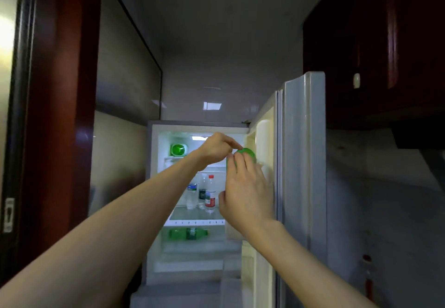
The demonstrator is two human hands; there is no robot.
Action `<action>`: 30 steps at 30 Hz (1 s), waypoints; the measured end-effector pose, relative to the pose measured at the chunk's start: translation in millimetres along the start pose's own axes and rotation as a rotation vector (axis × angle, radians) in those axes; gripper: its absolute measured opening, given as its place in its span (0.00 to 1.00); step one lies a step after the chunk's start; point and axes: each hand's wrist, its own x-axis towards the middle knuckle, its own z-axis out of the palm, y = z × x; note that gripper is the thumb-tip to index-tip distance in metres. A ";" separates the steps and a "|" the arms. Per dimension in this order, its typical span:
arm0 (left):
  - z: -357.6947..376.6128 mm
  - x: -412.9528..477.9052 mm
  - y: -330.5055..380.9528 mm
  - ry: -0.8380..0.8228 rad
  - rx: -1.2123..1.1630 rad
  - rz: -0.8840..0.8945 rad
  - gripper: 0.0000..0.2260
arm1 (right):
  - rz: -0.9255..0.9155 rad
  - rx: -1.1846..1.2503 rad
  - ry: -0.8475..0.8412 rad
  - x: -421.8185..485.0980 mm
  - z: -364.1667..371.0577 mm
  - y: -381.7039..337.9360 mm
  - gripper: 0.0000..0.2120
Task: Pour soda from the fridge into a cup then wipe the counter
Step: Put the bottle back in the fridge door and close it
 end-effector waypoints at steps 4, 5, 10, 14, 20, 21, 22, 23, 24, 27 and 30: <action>-13.3 -24.9 -11.5 0.143 -0.112 0.005 0.16 | -0.029 -0.052 -0.080 9.4 4.5 -22.2 0.31; -15.4 -33.1 -16.9 0.184 -0.143 0.007 0.14 | -0.057 -0.068 -0.105 12.9 5.7 -28.5 0.31; -29.1 -83.9 -55.4 0.412 -0.223 -0.027 0.10 | -0.295 0.012 -0.258 20.8 1.9 -66.0 0.23; -47.8 -134.2 -98.0 0.494 -0.210 -0.226 0.09 | -0.488 0.178 -0.276 -13.4 5.4 -92.4 0.15; -35.1 -200.3 -160.1 0.348 -0.155 -0.497 0.09 | -0.627 0.297 -0.039 -54.2 47.6 -90.0 0.07; -26.6 -208.7 -168.7 0.312 -0.161 -0.543 0.09 | -0.636 0.271 -0.041 -56.3 57.1 -87.8 0.08; -16.6 -215.0 -177.7 0.281 -0.180 -0.587 0.09 | -0.650 0.239 -0.045 -57.0 66.8 -86.8 0.09; -6.2 -219.6 -188.0 0.255 -0.197 -0.629 0.09 | -0.671 0.205 -0.050 -57.4 77.2 -87.5 0.12; 4.9 -223.0 -199.8 0.238 -0.215 -0.660 0.09 | -0.692 0.170 -0.059 -57.6 87.0 -90.1 0.16; 31.7 -229.2 -235.2 0.257 -0.218 -0.723 0.14 | -0.705 0.156 -0.073 -58.6 114.9 -102.4 0.27; 46.7 -234.1 -270.1 0.321 -0.189 -0.770 0.20 | -0.662 0.209 -0.057 -58.6 142.2 -113.9 0.29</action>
